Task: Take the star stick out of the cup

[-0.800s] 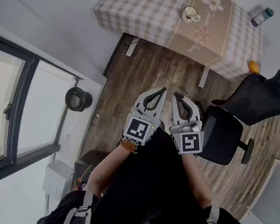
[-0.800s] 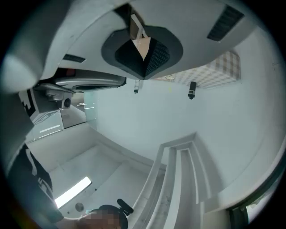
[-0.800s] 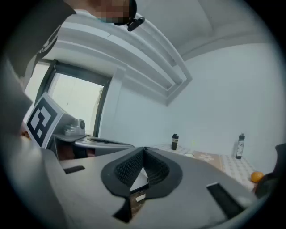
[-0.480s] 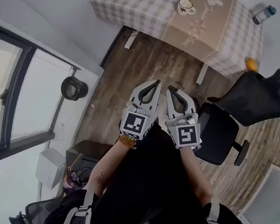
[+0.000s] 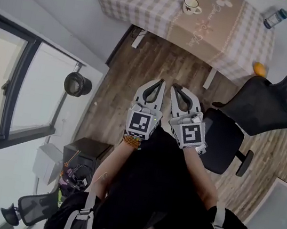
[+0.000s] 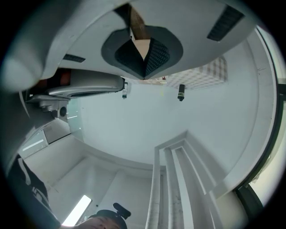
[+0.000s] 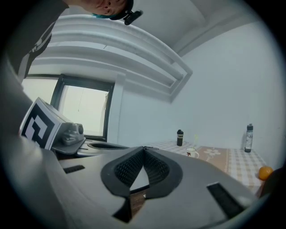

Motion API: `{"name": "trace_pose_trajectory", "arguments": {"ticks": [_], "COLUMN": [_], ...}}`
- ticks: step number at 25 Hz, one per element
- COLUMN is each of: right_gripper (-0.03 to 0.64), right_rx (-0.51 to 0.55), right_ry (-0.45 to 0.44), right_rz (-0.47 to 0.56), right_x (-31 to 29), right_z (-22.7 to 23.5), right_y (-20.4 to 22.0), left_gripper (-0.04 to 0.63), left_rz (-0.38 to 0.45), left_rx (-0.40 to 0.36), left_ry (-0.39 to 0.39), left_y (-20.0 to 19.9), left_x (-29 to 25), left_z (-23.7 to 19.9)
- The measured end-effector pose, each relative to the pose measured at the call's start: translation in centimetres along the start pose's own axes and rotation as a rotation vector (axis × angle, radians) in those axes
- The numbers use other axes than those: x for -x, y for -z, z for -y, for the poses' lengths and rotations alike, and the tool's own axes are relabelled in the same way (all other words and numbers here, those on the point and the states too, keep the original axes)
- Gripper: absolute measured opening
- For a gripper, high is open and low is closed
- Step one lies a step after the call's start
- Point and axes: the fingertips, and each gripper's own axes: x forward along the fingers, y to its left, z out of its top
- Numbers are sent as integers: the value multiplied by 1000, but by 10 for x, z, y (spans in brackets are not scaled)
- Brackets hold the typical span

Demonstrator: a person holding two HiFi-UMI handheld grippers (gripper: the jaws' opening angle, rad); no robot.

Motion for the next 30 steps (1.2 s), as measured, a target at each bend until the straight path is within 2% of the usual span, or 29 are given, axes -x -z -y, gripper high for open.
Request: {"name": "trace_pose_trajectory", "arguments": {"ticks": [6, 13, 19, 30], "right_gripper": [5, 5, 5, 5], "right_rx": [2, 18, -10, 5], "right_ry": [0, 4, 27, 72], "right_rz": [4, -20, -41, -63], "right_x": [-22, -57, -96, -183], "right_z": [16, 39, 69, 122], "right_y": [2, 5, 10, -5], "left_gripper": [2, 2, 1, 2], "left_rz": [27, 27, 23, 35], "left_rx": [8, 36, 18, 46], "left_ry": [-61, -73, -40, -12], "left_y": [-6, -1, -5, -26], "left_x": [-21, -57, -99, -185], "left_z": [-19, -41, -55, -116]}}
